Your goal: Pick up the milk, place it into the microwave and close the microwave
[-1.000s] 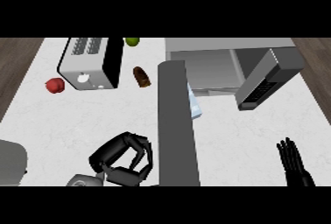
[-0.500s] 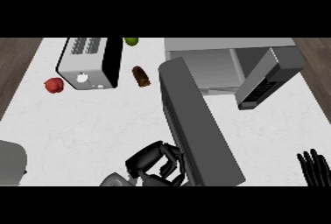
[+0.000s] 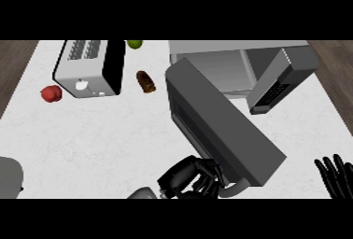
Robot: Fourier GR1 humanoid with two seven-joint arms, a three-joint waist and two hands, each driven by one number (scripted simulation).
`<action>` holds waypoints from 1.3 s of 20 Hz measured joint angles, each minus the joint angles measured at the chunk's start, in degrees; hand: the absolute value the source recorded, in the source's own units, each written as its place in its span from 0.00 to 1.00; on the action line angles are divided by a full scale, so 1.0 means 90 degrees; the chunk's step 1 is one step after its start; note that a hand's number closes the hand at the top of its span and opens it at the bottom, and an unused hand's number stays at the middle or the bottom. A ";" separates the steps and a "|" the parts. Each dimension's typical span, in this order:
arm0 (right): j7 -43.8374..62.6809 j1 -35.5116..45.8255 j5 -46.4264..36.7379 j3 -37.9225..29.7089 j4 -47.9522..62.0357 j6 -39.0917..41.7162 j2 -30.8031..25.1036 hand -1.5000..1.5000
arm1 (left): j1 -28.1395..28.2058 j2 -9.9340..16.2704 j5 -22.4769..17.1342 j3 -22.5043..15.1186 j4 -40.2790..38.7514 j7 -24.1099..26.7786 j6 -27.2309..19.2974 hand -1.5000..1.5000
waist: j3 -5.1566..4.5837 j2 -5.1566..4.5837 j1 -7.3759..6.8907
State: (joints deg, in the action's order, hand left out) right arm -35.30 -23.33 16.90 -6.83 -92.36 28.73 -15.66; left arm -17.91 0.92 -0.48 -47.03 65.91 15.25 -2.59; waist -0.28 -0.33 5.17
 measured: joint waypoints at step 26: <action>0.1699 -0.0201 0.1310 0.0449 -0.2427 0.0251 -0.0652 0.00 | -0.2870 -0.0089 -0.2691 -0.0763 -0.1051 -0.0090 -0.3377 1.00 | -0.0004 -0.0230 0.0782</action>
State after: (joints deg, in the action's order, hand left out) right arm -20.00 -25.14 28.69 -2.79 -114.21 30.99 -21.53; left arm -43.74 0.12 -24.70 -53.90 56.45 14.44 -32.99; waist -0.31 -2.40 12.20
